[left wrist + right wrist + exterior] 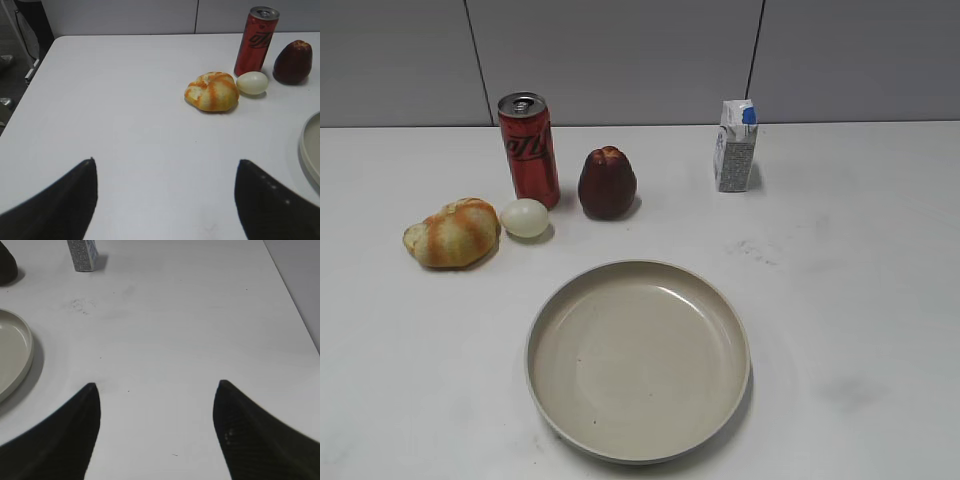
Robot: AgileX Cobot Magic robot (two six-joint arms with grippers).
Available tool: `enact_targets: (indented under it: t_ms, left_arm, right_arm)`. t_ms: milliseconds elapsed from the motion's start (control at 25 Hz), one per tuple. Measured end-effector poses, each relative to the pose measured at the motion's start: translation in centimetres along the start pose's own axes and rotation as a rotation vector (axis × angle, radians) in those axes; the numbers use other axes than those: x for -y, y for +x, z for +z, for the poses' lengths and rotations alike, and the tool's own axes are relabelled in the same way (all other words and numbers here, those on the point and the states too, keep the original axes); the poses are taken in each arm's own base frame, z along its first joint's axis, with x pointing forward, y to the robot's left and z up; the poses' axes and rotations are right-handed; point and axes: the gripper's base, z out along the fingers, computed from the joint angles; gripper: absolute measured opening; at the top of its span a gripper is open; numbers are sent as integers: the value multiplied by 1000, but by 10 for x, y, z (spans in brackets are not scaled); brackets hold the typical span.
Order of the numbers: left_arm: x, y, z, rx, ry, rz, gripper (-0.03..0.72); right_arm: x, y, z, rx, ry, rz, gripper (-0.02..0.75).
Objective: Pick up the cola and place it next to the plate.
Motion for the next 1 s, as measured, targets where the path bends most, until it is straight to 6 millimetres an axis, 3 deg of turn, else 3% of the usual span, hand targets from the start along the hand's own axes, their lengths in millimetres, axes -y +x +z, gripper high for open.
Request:
enact_targets:
  t_ms: [720,880,1000]
  left_arm:
    - [2,-3,-1,17,18,-11,609]
    - [0,-33,0,151,18,-27,607]
    - [-4,-66,15,227,3,-36,608]
  right_arm:
    - [0,0,0,0,0,0,535]
    - [0,0,0,0,0,0,535]
    - [0,0,0,0,0,0,535]
